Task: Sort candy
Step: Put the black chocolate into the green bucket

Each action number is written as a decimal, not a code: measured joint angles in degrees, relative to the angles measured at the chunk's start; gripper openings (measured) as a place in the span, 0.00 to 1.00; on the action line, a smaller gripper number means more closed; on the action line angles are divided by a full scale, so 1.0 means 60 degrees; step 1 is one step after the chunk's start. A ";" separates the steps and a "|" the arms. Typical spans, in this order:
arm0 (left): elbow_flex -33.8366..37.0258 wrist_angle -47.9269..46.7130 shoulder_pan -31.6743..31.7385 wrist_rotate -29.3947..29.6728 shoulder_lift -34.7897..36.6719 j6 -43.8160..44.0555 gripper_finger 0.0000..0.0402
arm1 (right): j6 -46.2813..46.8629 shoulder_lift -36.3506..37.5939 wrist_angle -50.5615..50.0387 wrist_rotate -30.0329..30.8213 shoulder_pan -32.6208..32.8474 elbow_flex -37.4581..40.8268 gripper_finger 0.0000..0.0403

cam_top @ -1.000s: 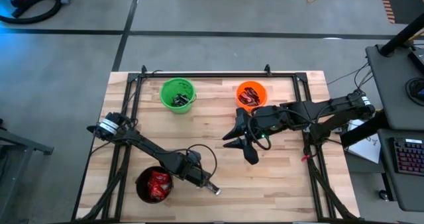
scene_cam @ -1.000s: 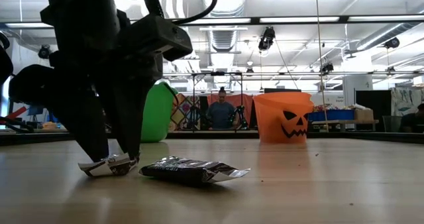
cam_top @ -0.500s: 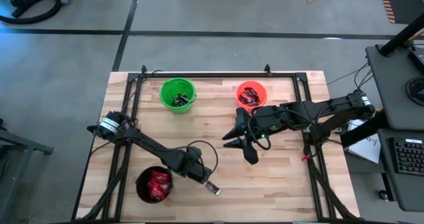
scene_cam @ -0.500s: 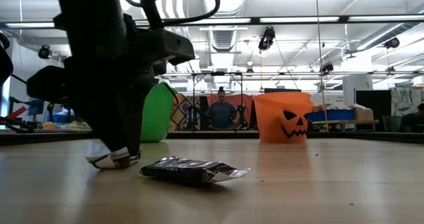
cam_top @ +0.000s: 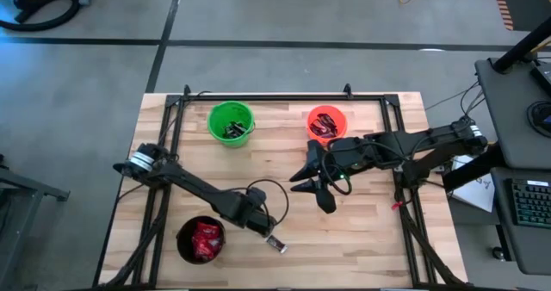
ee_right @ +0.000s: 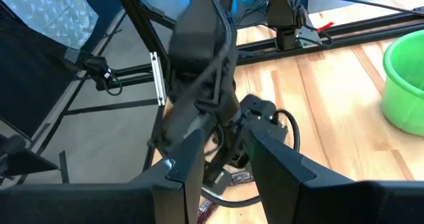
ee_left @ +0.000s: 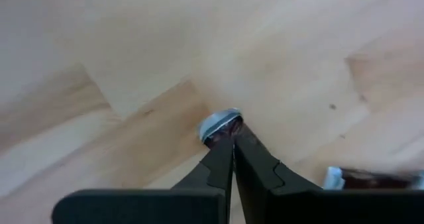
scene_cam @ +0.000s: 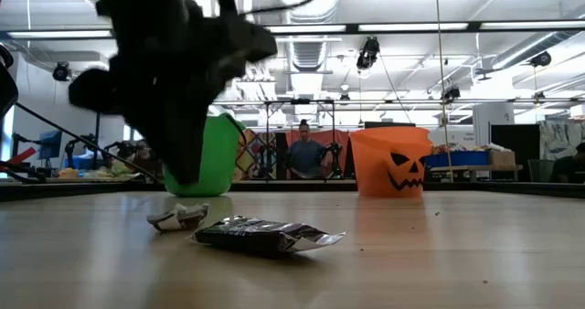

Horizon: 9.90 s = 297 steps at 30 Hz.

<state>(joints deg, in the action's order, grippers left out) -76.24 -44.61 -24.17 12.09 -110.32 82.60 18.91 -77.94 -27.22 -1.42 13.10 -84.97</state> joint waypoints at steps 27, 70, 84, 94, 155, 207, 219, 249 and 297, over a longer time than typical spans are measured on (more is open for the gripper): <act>-0.1603 -0.1315 -0.0050 -0.0854 -0.0891 0.2566 0.42 | -0.0084 0.0640 -0.1418 0.0351 0.0000 0.0000 0.28; -0.4123 -0.3053 0.0019 -0.0008 -0.0493 -0.1070 0.03 | -0.0585 0.0903 -0.2482 0.0371 0.0000 0.0000 0.28; -0.4621 -0.2253 -0.0001 0.1368 0.2610 -0.3006 0.00 | -0.0798 0.1528 -0.2734 -0.0013 0.0292 0.0230 0.28; -0.4368 -0.2233 -0.0160 0.1353 0.1168 -0.6124 0.05 | -0.0105 0.1499 -0.2720 -0.0017 0.0488 0.1342 0.28; 0.3274 0.8970 -0.0554 0.2782 -0.0657 -0.7777 0.37 | 0.1900 0.1565 -0.0628 0.2250 0.0579 0.1667 0.28; 0.3221 0.6247 0.1178 -0.0126 0.4931 -1.0328 0.09 | -0.2126 -0.0571 -0.0626 0.1906 0.0669 0.1047 0.57; 0.2317 0.4047 0.1709 0.1828 0.4917 -1.0953 0.09 | -0.2503 -0.0712 -0.0665 0.2512 0.0627 0.0991 0.59; 0.1610 0.5853 0.1673 -0.0865 0.4893 -0.9929 0.09 | -0.2534 -0.0635 0.0141 0.2382 0.0648 0.0976 0.42; 0.1660 0.1476 0.1451 0.1097 0.7492 -0.9720 0.48 | 0.1001 -0.1422 -0.2473 -0.0626 -0.4502 -0.0032 0.05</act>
<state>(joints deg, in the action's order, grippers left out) -66.28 -35.76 -15.46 18.67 -65.36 24.28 24.91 -86.48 -42.05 -5.18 -13.91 -85.16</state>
